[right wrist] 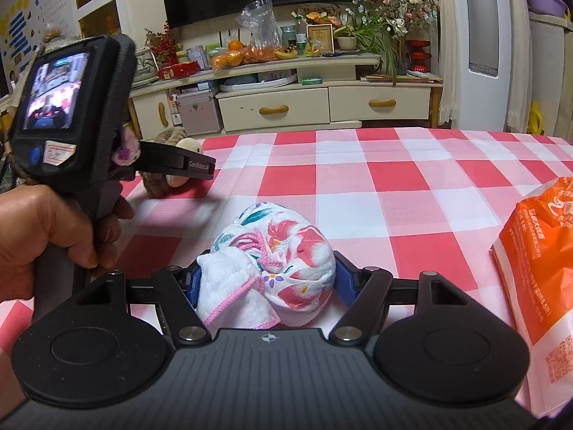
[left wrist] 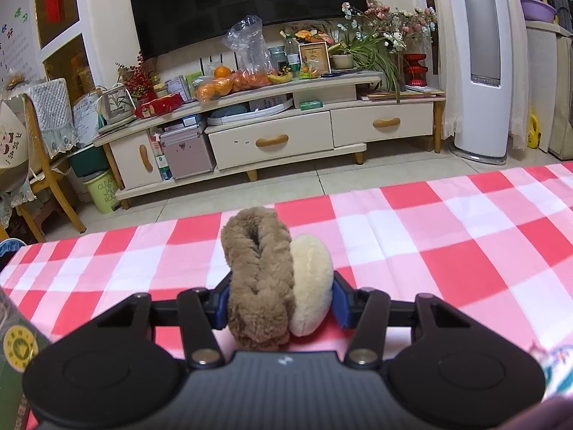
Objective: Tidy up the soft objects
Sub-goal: 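Carry the brown fuzzy ring and floral sock over the cardboard box, then open both tools to drop the fuzzy ring and sock into the box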
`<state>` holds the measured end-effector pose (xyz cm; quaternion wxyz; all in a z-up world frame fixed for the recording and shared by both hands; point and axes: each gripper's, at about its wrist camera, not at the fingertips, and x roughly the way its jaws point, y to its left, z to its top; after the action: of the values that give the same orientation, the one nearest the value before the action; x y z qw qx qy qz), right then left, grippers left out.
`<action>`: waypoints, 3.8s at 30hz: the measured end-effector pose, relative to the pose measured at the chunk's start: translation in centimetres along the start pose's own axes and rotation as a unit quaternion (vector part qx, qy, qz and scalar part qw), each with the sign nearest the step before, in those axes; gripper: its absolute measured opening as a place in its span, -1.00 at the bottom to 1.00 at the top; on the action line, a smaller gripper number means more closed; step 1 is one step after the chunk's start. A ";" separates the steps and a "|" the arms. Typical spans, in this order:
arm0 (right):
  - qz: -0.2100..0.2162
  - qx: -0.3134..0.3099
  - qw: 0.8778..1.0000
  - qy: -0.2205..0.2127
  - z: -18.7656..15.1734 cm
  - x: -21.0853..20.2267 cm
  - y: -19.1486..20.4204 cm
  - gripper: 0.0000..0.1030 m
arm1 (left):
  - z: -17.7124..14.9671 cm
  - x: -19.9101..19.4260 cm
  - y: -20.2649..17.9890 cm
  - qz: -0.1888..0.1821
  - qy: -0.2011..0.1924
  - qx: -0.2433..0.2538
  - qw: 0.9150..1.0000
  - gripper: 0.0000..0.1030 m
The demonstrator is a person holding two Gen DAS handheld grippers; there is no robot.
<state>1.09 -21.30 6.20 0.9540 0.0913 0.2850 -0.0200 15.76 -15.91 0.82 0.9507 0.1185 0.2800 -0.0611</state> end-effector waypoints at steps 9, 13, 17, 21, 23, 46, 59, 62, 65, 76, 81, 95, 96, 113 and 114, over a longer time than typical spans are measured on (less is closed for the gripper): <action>-0.003 -0.006 1.000 -0.002 -0.2 -0.1 0.5 0.63 | -2.3 -3.1 1.3 -0.006 0.006 -0.011 1.000 0.01; -0.005 -0.008 1.000 -0.002 -0.4 -0.3 0.6 0.63 | -3.7 -4.9 2.1 -0.006 0.010 -0.015 1.000 0.01; -0.004 -0.006 1.000 -0.003 -0.4 -0.8 0.8 0.63 | -5.1 -6.7 3.1 -0.012 0.016 -0.024 1.000 0.01; -0.001 -0.007 1.000 -0.004 -0.8 -1.5 1.2 0.62 | -6.6 -8.6 3.9 -0.016 0.021 -0.026 0.999 0.01; 0.000 -0.009 1.000 -0.004 -1.0 -1.7 1.2 0.62 | -7.2 -9.4 4.4 -0.018 0.024 -0.030 0.999 0.01; 0.002 0.007 0.999 0.034 -5.7 -7.3 3.5 0.61 | -10.7 -19.6 8.7 -0.108 0.035 -0.035 0.993 -0.01; 0.017 -0.021 0.999 0.024 -5.3 -10.4 7.2 0.61 | -6.6 -23.6 15.1 -0.098 -0.019 -0.068 0.993 -0.01; 0.023 -0.025 0.999 0.021 -4.4 -10.4 8.2 0.61 | -6.0 -23.7 17.2 -0.079 -0.029 -0.084 0.993 -0.01; 0.034 -0.033 0.999 0.015 -3.3 -10.3 9.5 0.61 | -5.5 -23.5 19.4 -0.056 -0.035 -0.100 0.993 -0.01; 0.099 -0.067 0.993 -0.018 2.0 -8.2 16.6 0.61 | -5.3 -20.3 25.9 0.019 -0.022 -0.157 0.987 0.00; 0.128 -0.088 0.987 -0.030 4.0 -6.2 20.4 0.61 | -5.3 -19.4 27.7 0.036 -0.018 -0.179 0.983 0.00; 0.161 -0.169 0.972 -0.039 5.8 -0.6 28.0 0.61 | -5.5 -18.3 31.3 0.070 -0.016 -0.219 0.973 0.01; 0.163 -0.173 0.971 -0.038 5.7 -0.3 28.3 0.61 | -5.5 -18.2 31.3 0.072 -0.015 -0.219 0.973 0.01; 0.171 -0.236 0.955 -0.053 5.3 0.9 31.2 0.69 | -5.5 -17.4 31.8 0.066 -0.009 -0.218 0.974 0.09; 0.173 -0.238 0.954 -0.056 5.2 0.8 31.4 0.76 | -5.5 -17.4 31.8 0.067 -0.010 -0.218 0.974 0.09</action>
<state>7.44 8.57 15.12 0.9512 -0.0922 0.2078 0.2086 4.21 17.09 11.91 0.9582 -0.0731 0.2689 0.0643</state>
